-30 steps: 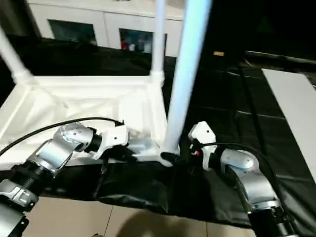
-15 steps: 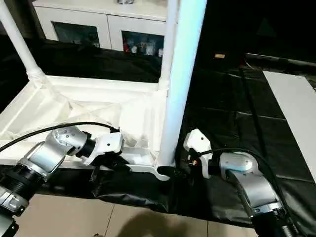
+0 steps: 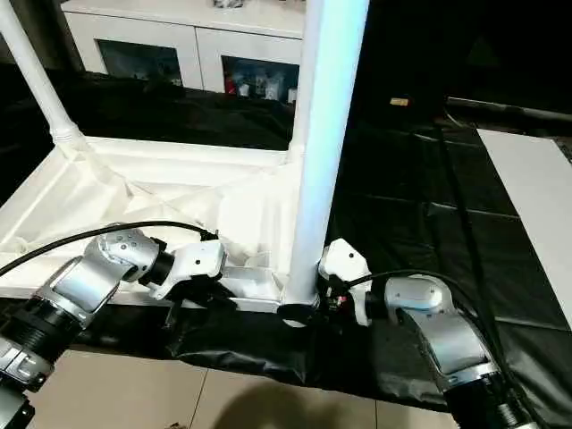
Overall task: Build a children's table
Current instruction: Rotate leg to tighten
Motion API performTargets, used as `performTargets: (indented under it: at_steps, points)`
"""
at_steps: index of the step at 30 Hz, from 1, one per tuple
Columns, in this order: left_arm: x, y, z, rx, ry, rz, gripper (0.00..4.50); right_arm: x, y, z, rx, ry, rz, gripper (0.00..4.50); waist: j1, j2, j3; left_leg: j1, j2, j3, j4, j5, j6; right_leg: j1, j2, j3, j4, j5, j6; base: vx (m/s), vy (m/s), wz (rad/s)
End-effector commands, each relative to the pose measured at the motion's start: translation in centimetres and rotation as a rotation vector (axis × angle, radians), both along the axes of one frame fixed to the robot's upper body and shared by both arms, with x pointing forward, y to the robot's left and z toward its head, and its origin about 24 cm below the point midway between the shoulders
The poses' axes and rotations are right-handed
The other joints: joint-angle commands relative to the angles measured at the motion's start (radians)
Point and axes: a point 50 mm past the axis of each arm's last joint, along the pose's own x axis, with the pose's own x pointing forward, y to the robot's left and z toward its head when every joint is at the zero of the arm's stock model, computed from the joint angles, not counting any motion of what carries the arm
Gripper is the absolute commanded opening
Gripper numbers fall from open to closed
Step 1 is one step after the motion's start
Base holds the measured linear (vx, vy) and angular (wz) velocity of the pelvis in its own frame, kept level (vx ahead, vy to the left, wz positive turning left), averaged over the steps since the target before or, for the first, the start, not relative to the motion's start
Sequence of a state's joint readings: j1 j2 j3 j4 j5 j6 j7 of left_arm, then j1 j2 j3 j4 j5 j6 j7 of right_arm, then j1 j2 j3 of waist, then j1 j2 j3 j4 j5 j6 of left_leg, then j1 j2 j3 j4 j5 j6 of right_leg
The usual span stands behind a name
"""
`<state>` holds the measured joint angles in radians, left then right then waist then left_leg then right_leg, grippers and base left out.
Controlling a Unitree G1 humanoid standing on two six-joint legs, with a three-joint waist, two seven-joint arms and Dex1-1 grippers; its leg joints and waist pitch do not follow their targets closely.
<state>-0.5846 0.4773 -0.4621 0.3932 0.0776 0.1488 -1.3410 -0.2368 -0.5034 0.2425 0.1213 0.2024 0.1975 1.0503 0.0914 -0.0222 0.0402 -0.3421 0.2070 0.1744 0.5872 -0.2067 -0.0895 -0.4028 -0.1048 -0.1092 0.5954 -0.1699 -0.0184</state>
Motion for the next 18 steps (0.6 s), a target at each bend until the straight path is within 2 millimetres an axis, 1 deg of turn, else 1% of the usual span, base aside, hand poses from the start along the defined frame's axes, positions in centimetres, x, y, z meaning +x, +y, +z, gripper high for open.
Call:
performTargets:
  at_steps: [1,3,7,9,10,11,12,13,14,15,16,17,18]
  points:
    - [-0.5,-0.6,-0.7,0.029,0.018,-0.035,0.00,0.3,0.0,0.3,-0.009,-0.013,0.016,2.94,-0.004,-0.006,-0.054,-0.006,0.026,-0.001,-0.073,-0.169,0.041,0.056,-0.047,0.057,-0.065,-0.249,-0.169,0.000,0.000,0.00]
    - [-0.5,-0.5,-0.7,0.032,0.017,-0.035,0.00,0.1,-0.1,0.2,-0.016,-0.009,0.022,2.74,-0.004,-0.006,-0.054,-0.006,0.026,-0.001,-0.073,-0.160,0.044,0.056,-0.047,0.058,-0.063,-0.236,-0.172,0.000,0.000,0.00]
    - [-0.4,-0.4,-0.7,0.039,0.011,-0.028,0.00,0.1,-0.3,0.0,-0.024,-0.003,0.018,2.68,-0.003,-0.005,-0.055,-0.006,0.026,-0.001,-0.072,-0.158,0.046,0.056,-0.047,0.057,-0.063,-0.239,-0.173,0.000,0.000,0.00]
    - [-0.3,-0.2,-0.9,0.054,-0.004,-0.003,0.00,0.2,-0.4,-0.3,-0.027,-0.002,-0.003,2.67,-0.003,-0.006,-0.054,-0.006,0.026,-0.001,-0.072,-0.162,0.046,0.056,-0.047,0.057,-0.063,-0.241,-0.173,0.000,0.000,0.00]
    - [0.2,-0.1,-1.2,0.067,-0.035,0.045,0.00,0.6,-0.5,-0.6,-0.034,-0.014,-0.061,2.67,-0.004,-0.004,-0.054,-0.007,0.026,-0.001,-0.072,-0.164,0.044,0.055,-0.047,0.057,-0.064,-0.247,-0.172,0.000,0.000,0.00]
    - [0.5,-0.1,-1.3,0.070,-0.058,0.086,0.00,1.1,-0.6,-0.9,-0.036,-0.021,-0.124,2.67,-0.005,-0.004,-0.050,-0.003,0.025,0.000,-0.074,-0.189,0.038,0.052,-0.047,0.056,-0.071,-0.286,-0.166,0.000,0.000,0.00]
    - [0.8,-0.1,-1.4,0.070,-0.072,0.111,0.00,1.4,-0.7,-1.1,-0.038,-0.025,-0.165,2.67,-0.007,-0.005,-0.048,-0.004,0.024,0.000,-0.075,-0.203,0.035,0.052,-0.046,0.055,-0.075,-0.314,-0.158,0.000,0.000,0.00]
    - [0.8,-0.1,-1.4,0.070,-0.072,0.112,0.00,1.4,-0.7,-1.1,-0.038,-0.025,-0.166,2.67,-0.010,-0.006,-0.046,-0.001,0.022,-0.002,-0.076,-0.233,0.022,0.051,-0.047,0.053,-0.081,-0.377,-0.140,0.000,0.000,0.00]
    - [1.3,-0.2,-1.3,0.048,-0.083,0.191,0.00,2.1,-0.9,-1.6,-0.044,-0.032,-0.272,2.67,-0.013,-0.008,-0.043,0.001,0.018,-0.003,-0.077,-0.258,0.011,0.047,-0.047,0.050,-0.089,-0.455,-0.112,0.000,0.000,0.00]
    - [1.3,-0.2,-1.3,0.048,-0.083,0.191,0.00,2.1,-0.9,-1.6,-0.044,-0.032,-0.272,2.66,-0.015,-0.010,-0.044,0.005,0.017,-0.003,-0.077,-0.272,0.009,0.045,-0.048,0.049,-0.097,-0.497,-0.096,-0.050,-0.002,-0.01]
    - [2.7,-1.0,-1.0,-0.032,-0.094,0.371,0.00,3.8,-0.6,-2.4,0.001,-0.014,-0.534,2.66,-0.017,-0.011,-0.041,0.006,0.016,-0.004,-0.076,-0.283,0.007,0.042,-0.048,0.049,-0.102,-0.545,-0.075,-0.050,-0.002,-0.01]
    - [3.1,-1.4,-0.9,-0.062,-0.096,0.438,0.00,4.4,-0.3,-2.8,0.019,-0.003,-0.627,2.65,-0.027,-0.008,-0.042,0.004,0.012,-0.009,-0.075,-0.295,-0.011,0.040,-0.050,0.043,-0.106,-0.588,-0.065,-0.052,0.001,-0.04]
    - [3.3,-1.7,-0.8,-0.075,-0.096,0.467,0.00,4.6,-0.1,-2.9,0.029,0.004,-0.668,2.65,-0.032,-0.009,-0.044,0.003,0.011,-0.012,-0.075,-0.296,-0.017,0.042,-0.050,0.039,-0.110,-0.601,-0.055,-0.052,0.013,-0.09]
